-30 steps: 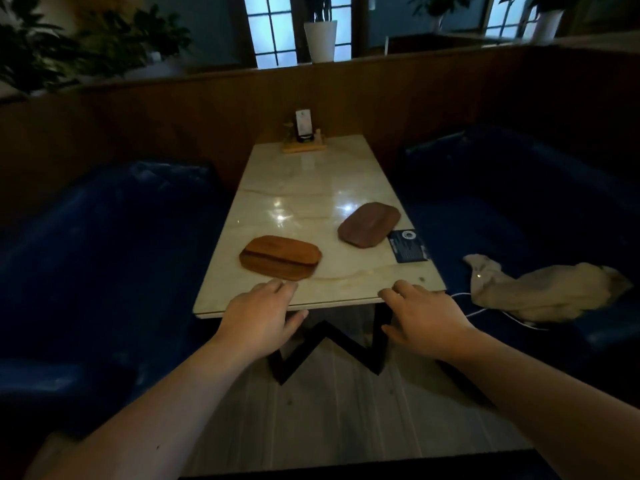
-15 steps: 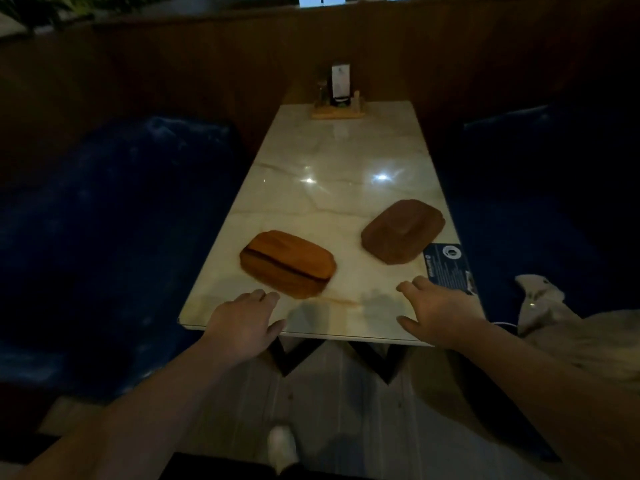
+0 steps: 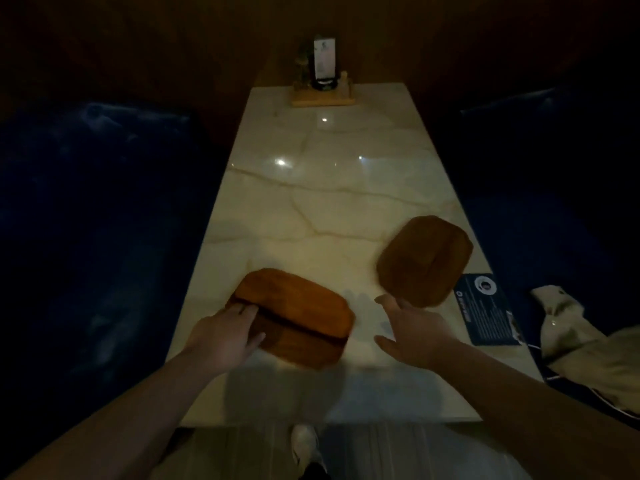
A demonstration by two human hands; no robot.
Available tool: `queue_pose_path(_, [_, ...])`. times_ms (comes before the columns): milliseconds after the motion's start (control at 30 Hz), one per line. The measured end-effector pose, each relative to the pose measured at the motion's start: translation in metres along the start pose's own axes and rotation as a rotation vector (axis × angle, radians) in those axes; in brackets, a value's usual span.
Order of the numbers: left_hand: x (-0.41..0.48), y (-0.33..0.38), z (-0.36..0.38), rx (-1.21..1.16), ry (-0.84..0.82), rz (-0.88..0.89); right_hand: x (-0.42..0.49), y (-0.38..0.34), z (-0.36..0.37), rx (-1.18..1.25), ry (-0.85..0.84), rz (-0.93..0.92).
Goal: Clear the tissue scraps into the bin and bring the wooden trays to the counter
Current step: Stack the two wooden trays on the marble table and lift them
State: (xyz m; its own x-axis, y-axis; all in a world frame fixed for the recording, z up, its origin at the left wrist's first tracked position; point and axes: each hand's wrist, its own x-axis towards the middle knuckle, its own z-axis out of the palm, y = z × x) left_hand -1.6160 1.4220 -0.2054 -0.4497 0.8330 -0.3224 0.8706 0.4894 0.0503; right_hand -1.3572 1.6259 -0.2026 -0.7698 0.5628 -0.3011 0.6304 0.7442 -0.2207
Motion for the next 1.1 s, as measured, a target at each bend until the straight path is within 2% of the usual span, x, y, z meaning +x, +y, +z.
queue_pose_path(300, [0.107,-0.062,0.0,-0.057,-0.098,-0.01,0.084,-0.012,0.026,0.295,-0.171,0.282])
queue_pose_path(433, [0.126,-0.076,0.015,-0.192,-0.194,-0.086,0.103,-0.019,0.045,0.355,-0.267,0.382])
queue_pose_path(667, [0.149,-0.075,0.031,-0.412,-0.281,-0.225,0.121,-0.029,0.064,0.37,-0.315,0.417])
queue_pose_path(867, [0.147,-0.074,0.029,-0.589,-0.28,-0.277,0.129,-0.012,0.059,0.579,-0.497,0.363])
queue_pose_path(967, [0.143,-0.065,0.023,-0.666,-0.272,-0.282,0.129,0.0,0.056,0.662,-0.452,0.363])
queue_pose_path(1100, [0.141,-0.029,0.006,-0.741,-0.189,-0.338,0.129,0.022,0.045,0.773,-0.255,0.422])
